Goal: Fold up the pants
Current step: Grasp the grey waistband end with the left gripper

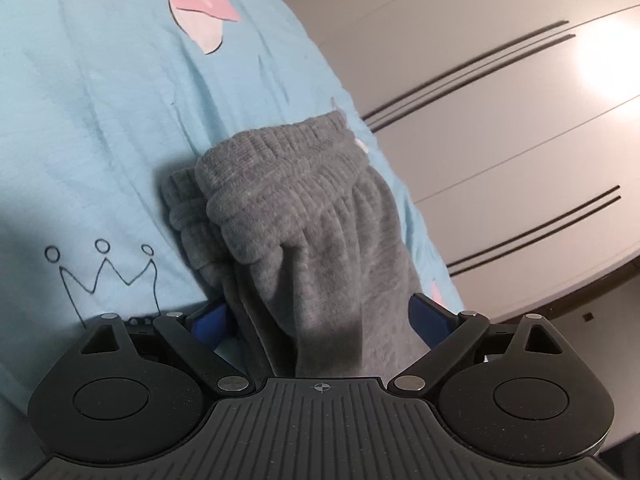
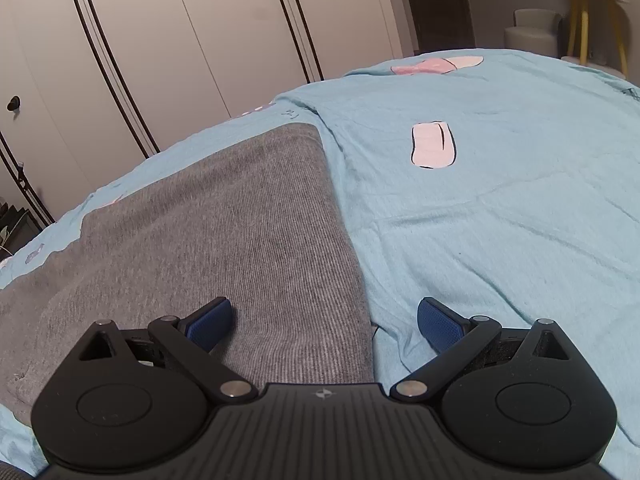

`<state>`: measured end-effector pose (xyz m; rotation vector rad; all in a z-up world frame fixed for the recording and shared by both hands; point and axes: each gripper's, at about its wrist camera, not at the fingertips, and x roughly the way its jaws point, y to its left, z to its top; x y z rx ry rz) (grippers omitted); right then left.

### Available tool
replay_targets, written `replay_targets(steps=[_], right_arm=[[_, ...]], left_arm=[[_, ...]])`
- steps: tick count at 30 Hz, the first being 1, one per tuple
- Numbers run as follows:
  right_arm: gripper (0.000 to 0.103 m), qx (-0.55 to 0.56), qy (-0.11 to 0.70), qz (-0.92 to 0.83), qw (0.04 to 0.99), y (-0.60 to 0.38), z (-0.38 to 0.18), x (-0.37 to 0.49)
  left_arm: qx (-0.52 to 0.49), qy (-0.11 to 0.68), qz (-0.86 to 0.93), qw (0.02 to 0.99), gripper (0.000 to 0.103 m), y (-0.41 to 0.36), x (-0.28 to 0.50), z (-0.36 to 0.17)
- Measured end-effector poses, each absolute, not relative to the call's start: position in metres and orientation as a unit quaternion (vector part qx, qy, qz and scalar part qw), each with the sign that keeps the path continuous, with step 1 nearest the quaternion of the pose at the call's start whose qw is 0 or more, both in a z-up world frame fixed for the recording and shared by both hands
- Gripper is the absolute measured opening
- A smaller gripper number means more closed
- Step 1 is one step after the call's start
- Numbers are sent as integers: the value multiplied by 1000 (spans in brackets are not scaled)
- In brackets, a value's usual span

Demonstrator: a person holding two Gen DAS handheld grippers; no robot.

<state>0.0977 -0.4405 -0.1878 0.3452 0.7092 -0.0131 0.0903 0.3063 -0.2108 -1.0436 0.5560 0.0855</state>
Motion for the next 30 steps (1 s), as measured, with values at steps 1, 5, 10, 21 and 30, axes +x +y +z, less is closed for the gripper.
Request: replay_targets(steps=[1, 5, 10, 21, 30], right_arm=[[99, 168, 345, -6, 924, -441, -188, 98], [99, 163, 343, -8, 925, -439, -188, 98], [99, 162, 343, -8, 925, -439, -188, 98], [99, 158, 340, -9, 927, -438, -189, 100], [99, 161, 337, -12, 927, -438, -189, 101]], left_arm=[[-492, 262, 37, 830, 91, 308, 91, -211], [-510, 262, 42, 818, 72, 314, 85, -213], [-517, 222, 14, 827, 46, 318, 72, -212], [-537, 222, 25, 813, 75, 314, 92, -225], [-508, 250, 40, 823, 49, 316, 103, -227]])
